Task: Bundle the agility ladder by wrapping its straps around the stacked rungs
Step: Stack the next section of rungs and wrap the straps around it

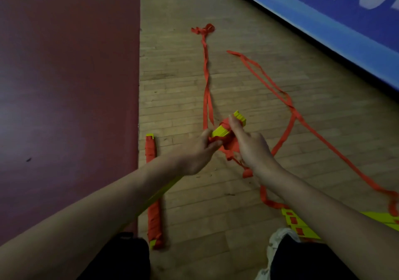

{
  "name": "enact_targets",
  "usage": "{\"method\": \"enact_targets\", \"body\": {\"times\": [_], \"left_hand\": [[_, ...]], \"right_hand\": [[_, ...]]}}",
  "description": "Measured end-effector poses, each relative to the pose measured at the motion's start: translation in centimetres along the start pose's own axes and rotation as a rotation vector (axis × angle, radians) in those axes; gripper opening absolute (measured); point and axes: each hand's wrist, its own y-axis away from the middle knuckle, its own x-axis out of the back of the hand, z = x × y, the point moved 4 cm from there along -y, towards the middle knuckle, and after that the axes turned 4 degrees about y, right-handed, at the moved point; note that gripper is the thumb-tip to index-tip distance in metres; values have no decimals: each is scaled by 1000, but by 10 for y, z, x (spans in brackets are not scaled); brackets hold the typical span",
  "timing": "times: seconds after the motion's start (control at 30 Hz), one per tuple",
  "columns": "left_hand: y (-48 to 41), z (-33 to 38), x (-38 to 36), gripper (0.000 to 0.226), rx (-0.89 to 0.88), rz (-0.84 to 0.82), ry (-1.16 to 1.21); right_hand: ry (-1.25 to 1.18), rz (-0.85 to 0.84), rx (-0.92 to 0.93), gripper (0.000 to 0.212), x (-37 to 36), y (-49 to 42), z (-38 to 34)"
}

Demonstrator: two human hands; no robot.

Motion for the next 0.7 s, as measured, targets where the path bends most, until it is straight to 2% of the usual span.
{"method": "enact_targets", "body": {"times": [0.1,0.17,0.3,0.4,0.43,0.53,0.7], "left_hand": [[5,5,-10,43,-41,16,-195],[4,1,-12,47,-49,-11,-186],[3,-8,1,45,-56,-163,176],[2,-15,9,28,44,-211,529],[2,-19,8,30,90,-267,615],[6,-27,8,48,172,-447,685],[10,-36,14,52,171,-540,795]], "right_hand": [[-114,-12,-50,58,-2,0,1],[-150,-56,-54,51,-4,0,2],[-303,-148,-53,49,-6,2,2],[-378,-191,15,50,-8,4,-2],[-398,-208,52,51,-8,3,-5],[-429,-249,118,55,-10,5,-9],[-456,-339,166,54,-14,5,-9]]}}
